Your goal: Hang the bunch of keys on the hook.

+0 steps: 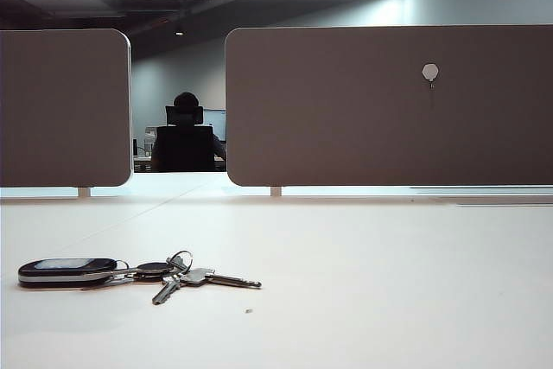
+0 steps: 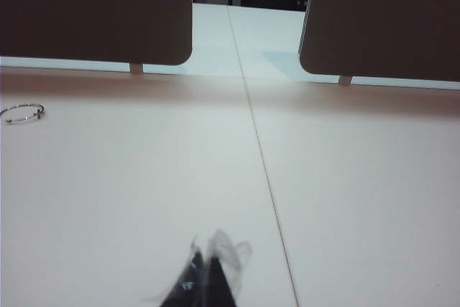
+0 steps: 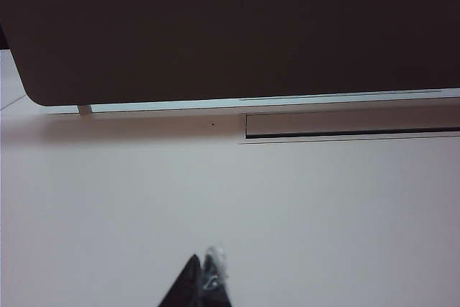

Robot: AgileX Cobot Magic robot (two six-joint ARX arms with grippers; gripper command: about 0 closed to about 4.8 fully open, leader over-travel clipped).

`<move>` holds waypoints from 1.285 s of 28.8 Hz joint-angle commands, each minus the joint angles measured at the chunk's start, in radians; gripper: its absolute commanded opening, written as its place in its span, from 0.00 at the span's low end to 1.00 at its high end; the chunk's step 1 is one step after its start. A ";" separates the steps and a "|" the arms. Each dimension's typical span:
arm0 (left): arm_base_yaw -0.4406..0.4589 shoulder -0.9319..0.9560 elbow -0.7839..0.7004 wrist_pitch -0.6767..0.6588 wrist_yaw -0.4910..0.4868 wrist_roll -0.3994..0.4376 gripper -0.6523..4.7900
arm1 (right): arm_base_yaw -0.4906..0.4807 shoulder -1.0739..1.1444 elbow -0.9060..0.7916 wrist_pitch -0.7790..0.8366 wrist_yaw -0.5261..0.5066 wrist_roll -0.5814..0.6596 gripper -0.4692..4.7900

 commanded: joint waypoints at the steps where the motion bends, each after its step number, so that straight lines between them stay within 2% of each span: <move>1: 0.000 0.001 0.002 0.016 0.002 0.003 0.11 | 0.001 0.000 -0.001 0.018 0.005 -0.003 0.08; 12: 0.001 0.001 0.002 0.014 -0.021 0.000 0.13 | 0.001 0.000 -0.001 0.014 0.004 -0.002 0.09; 13: 0.001 0.001 0.002 0.014 -0.021 -0.006 0.21 | 0.002 0.000 0.000 0.019 -0.001 0.012 0.14; 14: 0.001 0.001 0.002 0.016 -0.021 -0.027 0.34 | 0.002 0.000 0.005 0.017 -0.014 0.040 0.27; 17: 0.001 0.001 0.015 0.019 -0.021 -0.122 0.99 | 0.002 0.000 0.020 -0.006 -0.043 0.097 0.83; 18: 0.000 0.001 0.024 0.020 -0.021 -0.145 1.00 | 0.002 0.000 0.028 -0.016 -0.053 0.102 0.89; 20: 0.000 0.001 0.044 0.021 0.000 -0.159 1.00 | 0.002 0.000 0.055 -0.032 -0.090 0.103 0.89; 25: 0.000 0.003 0.130 0.021 0.192 -0.164 1.00 | 0.002 0.001 0.164 -0.043 -0.225 0.017 0.89; 28: 0.000 0.008 0.173 0.018 0.256 -0.180 1.00 | 0.003 0.019 0.226 -0.059 -0.248 -0.019 0.89; 34: -0.011 0.058 0.264 -0.003 0.327 -0.206 1.00 | 0.007 0.147 0.299 -0.064 -0.362 -0.021 0.89; 37: -0.032 0.106 0.317 -0.001 0.327 -0.201 1.00 | 0.031 0.224 0.346 -0.058 -0.366 -0.023 0.89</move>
